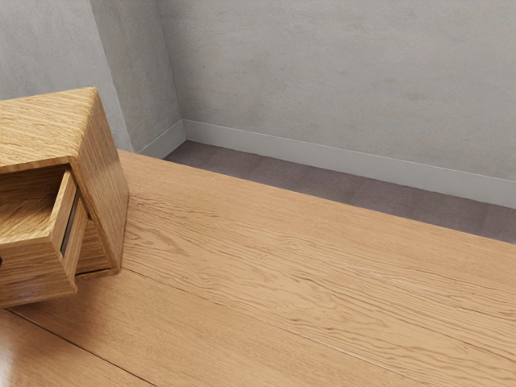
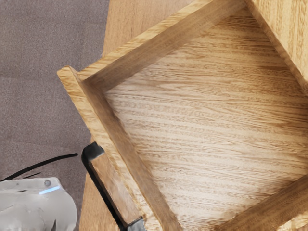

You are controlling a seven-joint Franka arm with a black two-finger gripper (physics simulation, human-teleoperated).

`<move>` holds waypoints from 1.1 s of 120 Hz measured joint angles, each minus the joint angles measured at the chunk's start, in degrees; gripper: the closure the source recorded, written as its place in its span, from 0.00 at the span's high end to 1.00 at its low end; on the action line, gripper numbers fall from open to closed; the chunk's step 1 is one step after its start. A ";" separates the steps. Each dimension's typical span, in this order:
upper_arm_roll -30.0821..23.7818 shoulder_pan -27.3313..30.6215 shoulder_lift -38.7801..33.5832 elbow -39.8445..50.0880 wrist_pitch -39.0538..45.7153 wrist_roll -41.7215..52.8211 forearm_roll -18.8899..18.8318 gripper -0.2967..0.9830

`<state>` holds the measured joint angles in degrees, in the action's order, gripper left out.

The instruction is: Push the drawer handle with one arm to close the drawer

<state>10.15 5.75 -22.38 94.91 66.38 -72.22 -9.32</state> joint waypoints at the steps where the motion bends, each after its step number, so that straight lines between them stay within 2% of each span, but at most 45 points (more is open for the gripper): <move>1: -0.14 -0.78 0.53 0.75 0.74 -0.07 0.34 0.76; 8: -0.84 -3.90 2.18 4.18 5.33 -0.56 2.25 0.77; 15: -1.19 -4.90 -0.14 9.27 9.08 -0.99 4.03 0.77; 29: -4.99 -4.94 -12.78 20.31 14.14 -1.72 5.86 0.77; 43: -7.63 -0.15 -23.20 30.35 17.36 -2.21 6.31 0.76; 47: -8.06 1.14 -25.11 32.40 18.02 -2.09 6.36 0.72; 67: -9.73 4.32 -30.97 36.38 18.26 0.18 6.29 0.40; 78: -9.86 4.53 -33.68 38.96 17.99 2.42 4.42 0.29; 91: -9.68 4.62 -36.08 41.86 17.62 7.02 1.06 0.23; 113: -9.50 4.67 -40.68 46.98 18.56 15.87 -4.29 0.18; 132: -7.28 3.44 -48.60 52.26 18.64 22.21 -6.08 0.16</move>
<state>2.86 9.19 -70.97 147.17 85.02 -50.01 -15.40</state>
